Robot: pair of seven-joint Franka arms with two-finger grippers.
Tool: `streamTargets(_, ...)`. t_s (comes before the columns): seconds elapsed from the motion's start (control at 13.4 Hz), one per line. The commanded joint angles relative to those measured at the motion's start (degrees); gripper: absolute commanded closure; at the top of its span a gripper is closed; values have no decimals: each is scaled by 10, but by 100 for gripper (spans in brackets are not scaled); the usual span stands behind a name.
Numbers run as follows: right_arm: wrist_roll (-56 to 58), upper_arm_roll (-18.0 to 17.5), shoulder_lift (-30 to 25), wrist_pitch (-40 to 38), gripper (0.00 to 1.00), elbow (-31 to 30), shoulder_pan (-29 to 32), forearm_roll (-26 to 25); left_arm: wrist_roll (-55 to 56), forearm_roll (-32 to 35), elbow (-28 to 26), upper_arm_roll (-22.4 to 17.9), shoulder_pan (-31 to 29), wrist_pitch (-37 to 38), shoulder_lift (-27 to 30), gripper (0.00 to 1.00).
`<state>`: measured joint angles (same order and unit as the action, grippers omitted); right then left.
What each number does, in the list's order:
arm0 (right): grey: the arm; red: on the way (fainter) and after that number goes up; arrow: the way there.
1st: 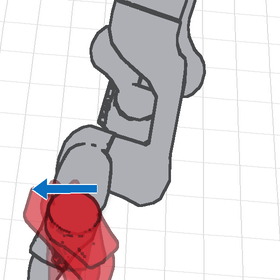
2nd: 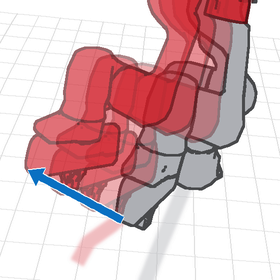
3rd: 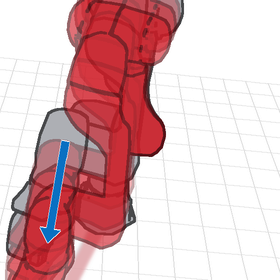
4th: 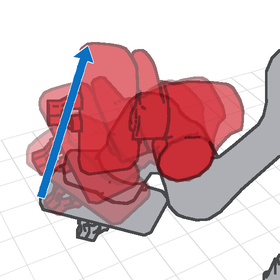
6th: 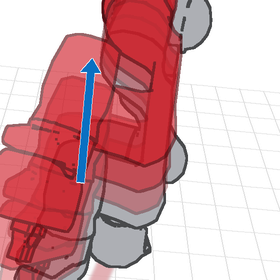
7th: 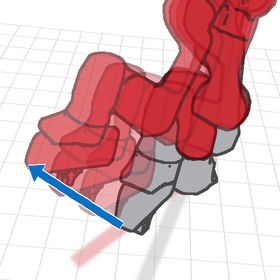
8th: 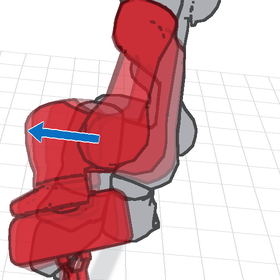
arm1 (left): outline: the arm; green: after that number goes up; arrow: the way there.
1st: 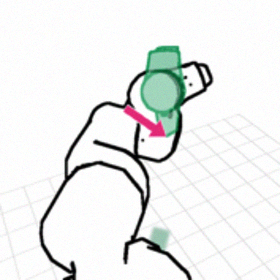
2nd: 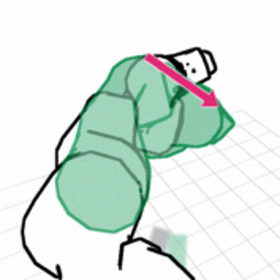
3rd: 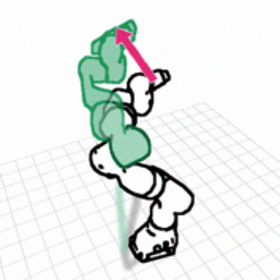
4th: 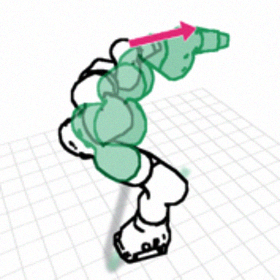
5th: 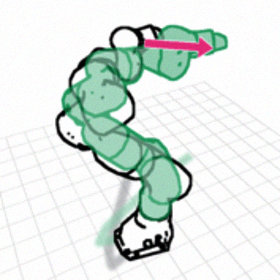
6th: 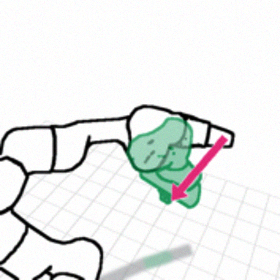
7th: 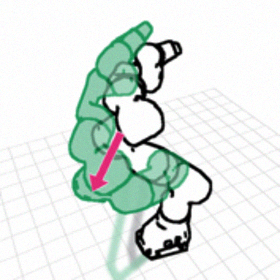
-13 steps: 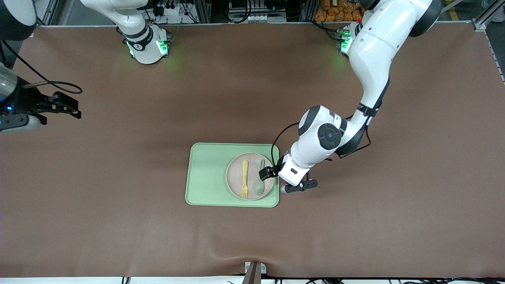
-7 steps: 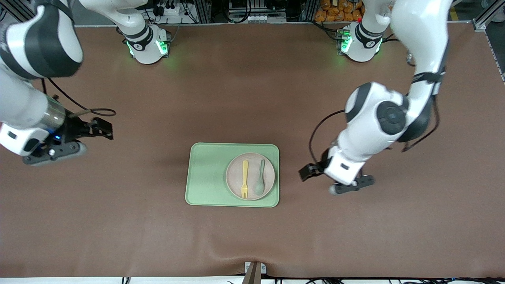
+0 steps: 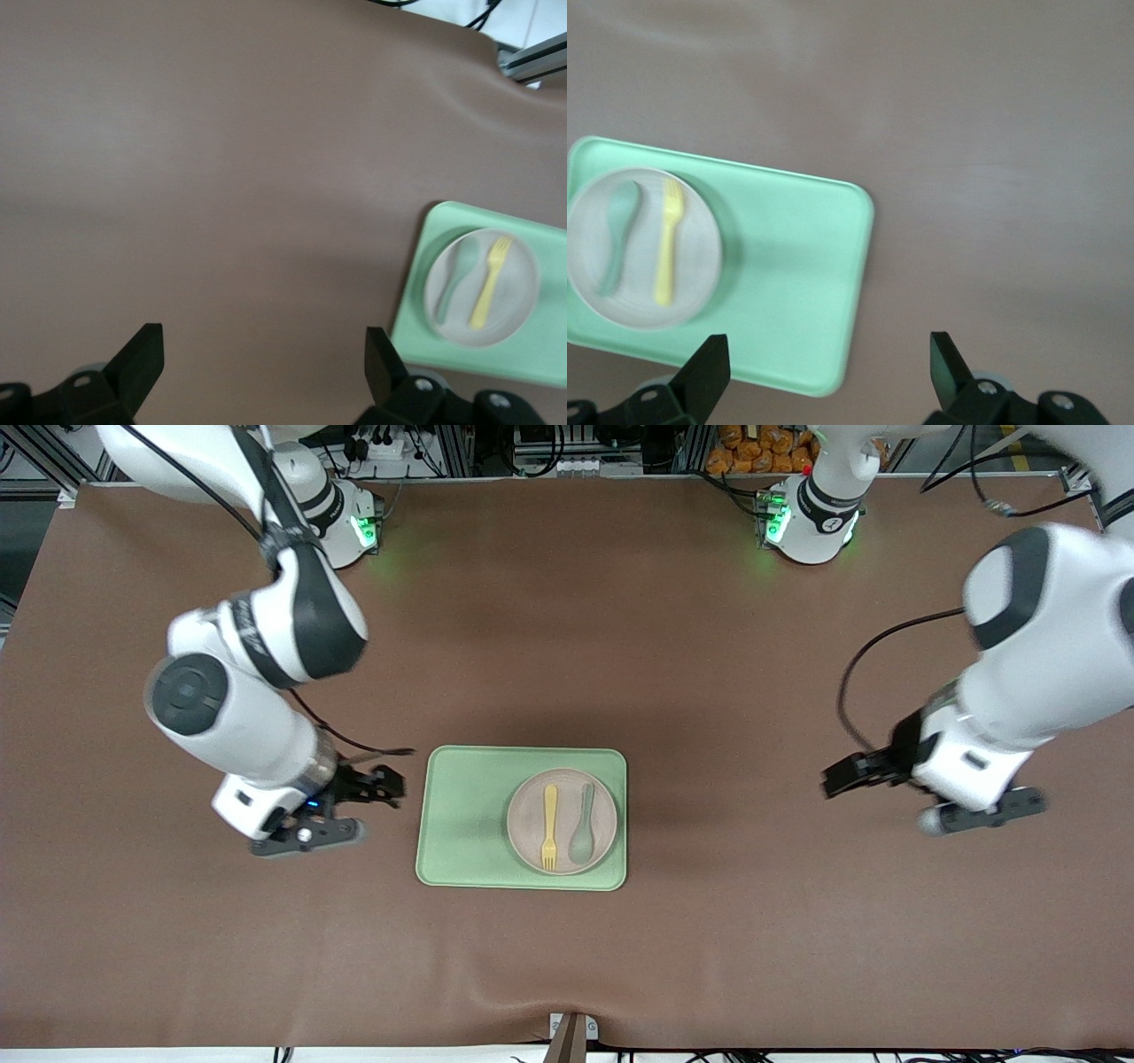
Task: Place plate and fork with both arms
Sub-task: 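Withdraw the left gripper while the right gripper reaches toward the tray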
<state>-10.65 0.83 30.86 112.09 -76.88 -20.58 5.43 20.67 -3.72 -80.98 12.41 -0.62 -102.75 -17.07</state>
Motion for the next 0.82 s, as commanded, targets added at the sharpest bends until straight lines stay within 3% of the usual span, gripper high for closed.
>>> streamTargets(0.0,-39,0,93,1,0,105,-17,36,-88,8,-15,2,-47,52,57,0)
streamTargets(0.22,-83,0,155,62,4,137,-61,36,-147,8,-15,6,-89,90,79,0)
streamTargets(0.37,-106,2,189,121,19,137,-85,35,-174,19,-15,2,-92,111,111,0)
streamTargets(0.45,-113,3,203,141,21,139,-93,35,-185,40,-15,4,-92,117,117,0)
streamTargets(0.74,-114,4,229,161,27,142,-114,34,-232,68,-15,4,-95,155,161,0)
